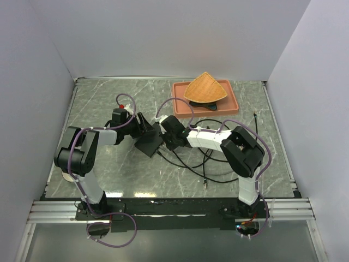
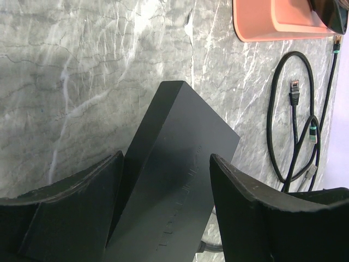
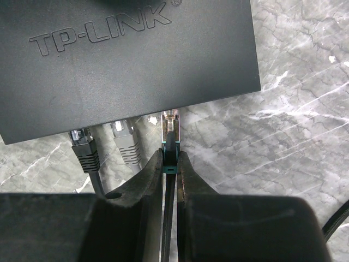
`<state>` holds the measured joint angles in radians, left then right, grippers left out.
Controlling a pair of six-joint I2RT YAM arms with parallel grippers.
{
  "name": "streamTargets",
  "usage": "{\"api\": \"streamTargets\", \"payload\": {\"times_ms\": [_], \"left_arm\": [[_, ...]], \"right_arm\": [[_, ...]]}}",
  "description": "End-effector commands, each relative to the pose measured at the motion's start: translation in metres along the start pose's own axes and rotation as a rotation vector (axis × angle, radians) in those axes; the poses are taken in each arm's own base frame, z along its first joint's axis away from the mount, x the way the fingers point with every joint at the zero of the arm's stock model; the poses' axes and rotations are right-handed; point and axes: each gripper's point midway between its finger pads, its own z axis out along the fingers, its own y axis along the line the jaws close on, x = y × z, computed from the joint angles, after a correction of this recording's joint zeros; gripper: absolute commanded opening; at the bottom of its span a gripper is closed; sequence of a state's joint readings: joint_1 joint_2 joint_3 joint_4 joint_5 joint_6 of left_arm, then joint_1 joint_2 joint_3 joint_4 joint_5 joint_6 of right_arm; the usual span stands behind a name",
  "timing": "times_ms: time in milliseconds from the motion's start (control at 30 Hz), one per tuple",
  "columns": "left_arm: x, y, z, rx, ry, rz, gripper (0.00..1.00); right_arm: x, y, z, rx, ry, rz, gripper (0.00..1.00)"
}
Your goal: Insert the plug into the switch port
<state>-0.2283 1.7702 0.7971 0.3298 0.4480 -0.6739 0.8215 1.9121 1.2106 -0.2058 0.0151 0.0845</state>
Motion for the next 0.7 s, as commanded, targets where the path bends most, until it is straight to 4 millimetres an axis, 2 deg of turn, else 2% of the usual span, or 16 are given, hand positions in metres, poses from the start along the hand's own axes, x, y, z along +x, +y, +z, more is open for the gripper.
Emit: {"api": "streamTargets", "payload": {"times_ms": [0,467,667], "left_arm": [[0.005,-0.007,0.004,0.032,0.036,0.000,0.70],[0.008,-0.008,0.006,0.055,0.052,-0.007,0.69],[0.010,-0.009,0.006,0.065,0.058,0.000,0.69]], "right_arm": [[-0.053,0.009,-0.014,-0.019,-0.152,0.002,0.00],[-0.064,0.020,-0.016,-0.047,-0.178,-0.007,0.00],[-0.059,0.027,-0.008,-0.090,-0.155,-0.050,0.00]]}}
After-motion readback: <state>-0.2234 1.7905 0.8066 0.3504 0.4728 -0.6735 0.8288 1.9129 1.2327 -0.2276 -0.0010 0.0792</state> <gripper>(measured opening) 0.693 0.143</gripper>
